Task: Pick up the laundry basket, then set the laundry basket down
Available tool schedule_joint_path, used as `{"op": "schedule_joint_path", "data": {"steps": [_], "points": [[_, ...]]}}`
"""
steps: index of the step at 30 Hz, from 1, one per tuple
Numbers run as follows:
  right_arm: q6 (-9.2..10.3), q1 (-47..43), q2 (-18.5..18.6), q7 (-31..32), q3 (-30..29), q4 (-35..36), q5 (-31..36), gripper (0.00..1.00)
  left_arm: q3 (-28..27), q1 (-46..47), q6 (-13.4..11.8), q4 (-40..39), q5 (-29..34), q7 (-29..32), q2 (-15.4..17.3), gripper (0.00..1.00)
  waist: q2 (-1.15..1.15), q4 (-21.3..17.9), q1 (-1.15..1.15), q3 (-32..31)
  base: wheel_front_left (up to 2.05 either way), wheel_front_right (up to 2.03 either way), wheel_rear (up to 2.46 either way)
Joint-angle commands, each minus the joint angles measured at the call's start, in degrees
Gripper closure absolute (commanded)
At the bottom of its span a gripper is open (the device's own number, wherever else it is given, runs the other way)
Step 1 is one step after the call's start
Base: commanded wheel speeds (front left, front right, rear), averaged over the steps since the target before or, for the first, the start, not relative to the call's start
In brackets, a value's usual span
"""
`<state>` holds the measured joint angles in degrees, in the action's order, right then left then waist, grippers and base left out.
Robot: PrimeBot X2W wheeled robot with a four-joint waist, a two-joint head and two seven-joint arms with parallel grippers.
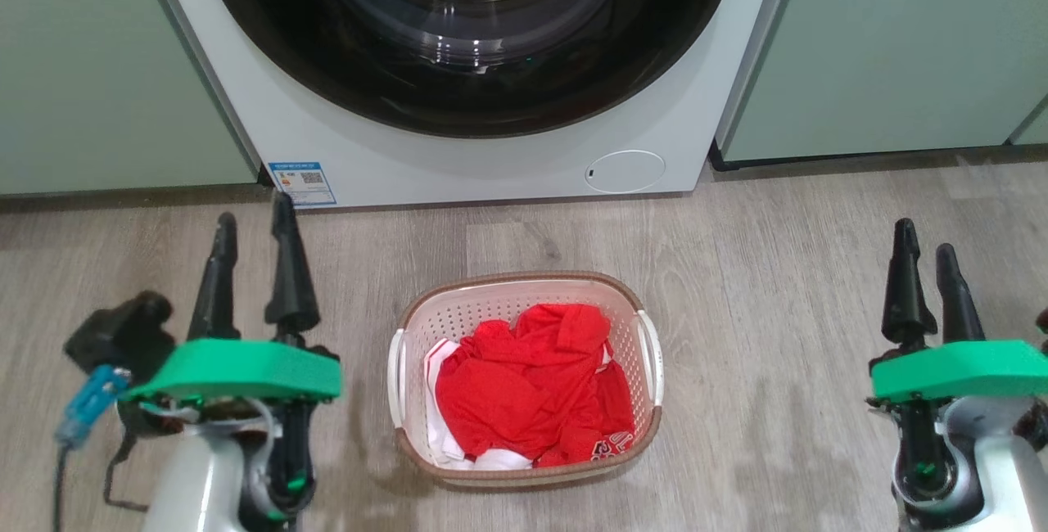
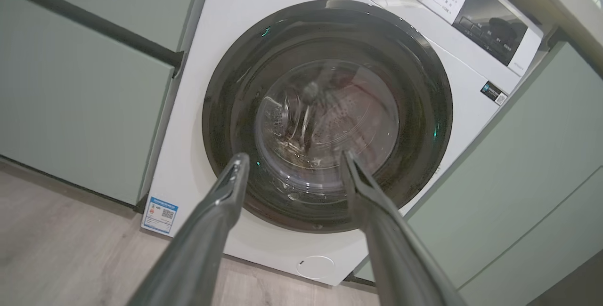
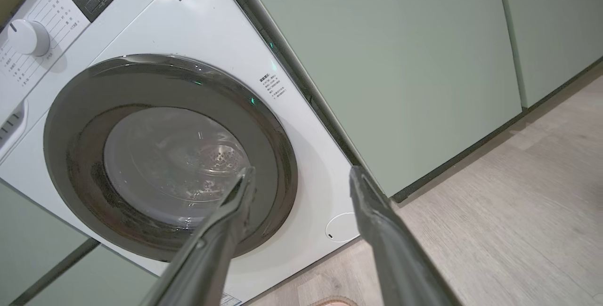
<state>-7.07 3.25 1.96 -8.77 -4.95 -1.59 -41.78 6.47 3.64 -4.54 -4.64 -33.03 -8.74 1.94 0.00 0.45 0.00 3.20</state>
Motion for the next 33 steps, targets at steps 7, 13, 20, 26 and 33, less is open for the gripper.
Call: {"op": "schedule_joint_path", "data": {"steps": [7, 13, 20, 26, 33], "points": [[-0.33, 2.5, 0.8, -1.9, 3.0, 2.5, 10.0, 0.0, 3.2, 2.7, 0.0, 1.0, 11.8, -1.9, 0.8, 0.0, 0.0, 0.2, 0.0, 0.2, 0.0, 0.0, 0.0], [-0.35, 2.7, 0.8, -2.9, 4.4, 2.8, 15.7, 0.0, 6.1, 3.2, -0.2, 2.8, 18.1, -2.9, 1.0, 0.0, 0.0, 0.3, 0.0, 0.2, 0.0, 0.0, 0.0], [-0.38, 2.9, 0.8, -4.1, 5.0, 3.5, 19.9, 0.0, 6.7, 3.7, -1.3, 2.0, 22.2, -4.1, 1.0, 0.0, 0.0, 0.3, 0.0, 0.1, 0.0, 0.0, 0.0], [-0.4, 2.7, 0.9, -5.1, 6.2, 3.7, 23.8, 0.0, 7.3, 2.8, -0.3, 3.1, 23.8, -5.1, 1.0, 0.0, 0.0, 0.3, 0.0, 0.0, 0.0, 0.0, 0.0], [-0.42, 2.2, 0.9, -6.2, 7.9, 1.8, 28.9, 0.0, 9.2, 3.2, 3.3, 8.3, 26.8, -6.3, 1.0, 0.0, 0.0, 0.7, 0.0, 0.5, 0.0, 0.0, 0.0]]}}
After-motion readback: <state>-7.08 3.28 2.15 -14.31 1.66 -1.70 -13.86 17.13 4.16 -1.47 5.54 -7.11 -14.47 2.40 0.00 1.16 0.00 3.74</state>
